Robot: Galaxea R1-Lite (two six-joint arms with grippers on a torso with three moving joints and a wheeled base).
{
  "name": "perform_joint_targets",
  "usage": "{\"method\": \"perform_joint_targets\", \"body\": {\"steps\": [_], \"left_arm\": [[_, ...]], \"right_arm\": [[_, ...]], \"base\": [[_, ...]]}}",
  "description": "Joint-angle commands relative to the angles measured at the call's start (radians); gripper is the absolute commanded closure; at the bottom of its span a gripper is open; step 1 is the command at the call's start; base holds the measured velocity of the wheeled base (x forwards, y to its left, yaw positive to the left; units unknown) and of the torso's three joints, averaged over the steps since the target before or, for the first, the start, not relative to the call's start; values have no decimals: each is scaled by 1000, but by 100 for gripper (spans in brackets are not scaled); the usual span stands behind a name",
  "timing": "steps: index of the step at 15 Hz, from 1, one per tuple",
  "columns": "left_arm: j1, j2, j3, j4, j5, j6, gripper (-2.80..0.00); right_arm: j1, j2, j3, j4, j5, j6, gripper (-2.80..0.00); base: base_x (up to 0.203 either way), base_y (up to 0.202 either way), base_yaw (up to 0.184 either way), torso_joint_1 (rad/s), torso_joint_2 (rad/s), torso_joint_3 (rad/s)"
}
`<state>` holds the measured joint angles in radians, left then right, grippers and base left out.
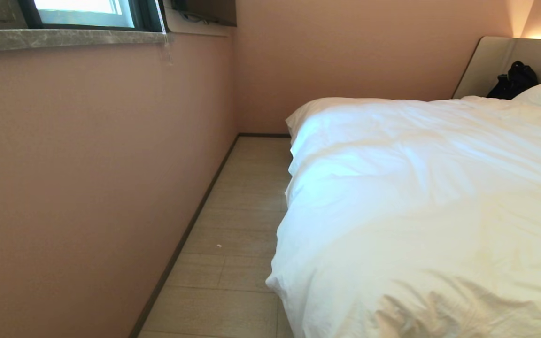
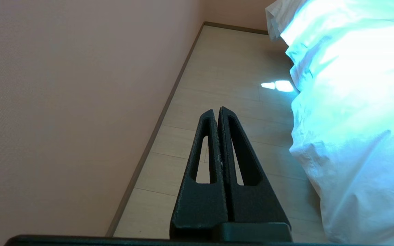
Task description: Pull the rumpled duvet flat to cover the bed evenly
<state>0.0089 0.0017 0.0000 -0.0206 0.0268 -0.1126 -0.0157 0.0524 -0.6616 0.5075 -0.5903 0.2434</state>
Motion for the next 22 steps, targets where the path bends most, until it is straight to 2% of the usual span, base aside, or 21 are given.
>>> {"method": "perform_joint_targets", "body": {"steps": [1, 2, 3, 6, 8, 10, 12, 14, 17, 22], "left_arm": [[0, 0, 0, -1, 2, -1, 0], [0, 0, 0, -1, 1, -1, 0], [0, 0, 0, 1, 1, -1, 0], [0, 0, 0, -1, 1, -1, 0], [0, 0, 0, 1, 1, -1, 0], [0, 0, 0, 0, 1, -1, 0], [0, 0, 0, -1, 1, -1, 0], [0, 0, 0, -1, 1, -1, 0], [0, 0, 0, -1, 1, -1, 0], [0, 0, 0, -1, 1, -1, 0]], "right_arm": [[0, -48, 139, -345, 303, -128, 0], [0, -51, 184, -376, 318, -135, 0], [0, -52, 221, -462, 336, -142, 0], [0, -52, 323, -657, 358, -212, 0], [0, -52, 457, -779, 403, -269, 0], [0, -52, 549, -833, 463, -296, 0], [0, -52, 606, -797, 544, -300, 0], [0, -52, 657, -782, 552, -301, 0], [0, -52, 662, -721, 563, -300, 0], [0, -52, 662, -545, 599, -288, 0]], "base": [[0, 0, 0, 0, 0, 0], [0, 0, 0, 0, 0, 0], [0, 0, 0, 0, 0, 0], [0, 0, 0, 0, 0, 0], [0, 0, 0, 0, 0, 0], [0, 0, 0, 0, 0, 0], [0, 0, 0, 0, 0, 0], [0, 0, 0, 0, 0, 0], [0, 0, 0, 0, 0, 0], [0, 0, 0, 0, 0, 0]]}}
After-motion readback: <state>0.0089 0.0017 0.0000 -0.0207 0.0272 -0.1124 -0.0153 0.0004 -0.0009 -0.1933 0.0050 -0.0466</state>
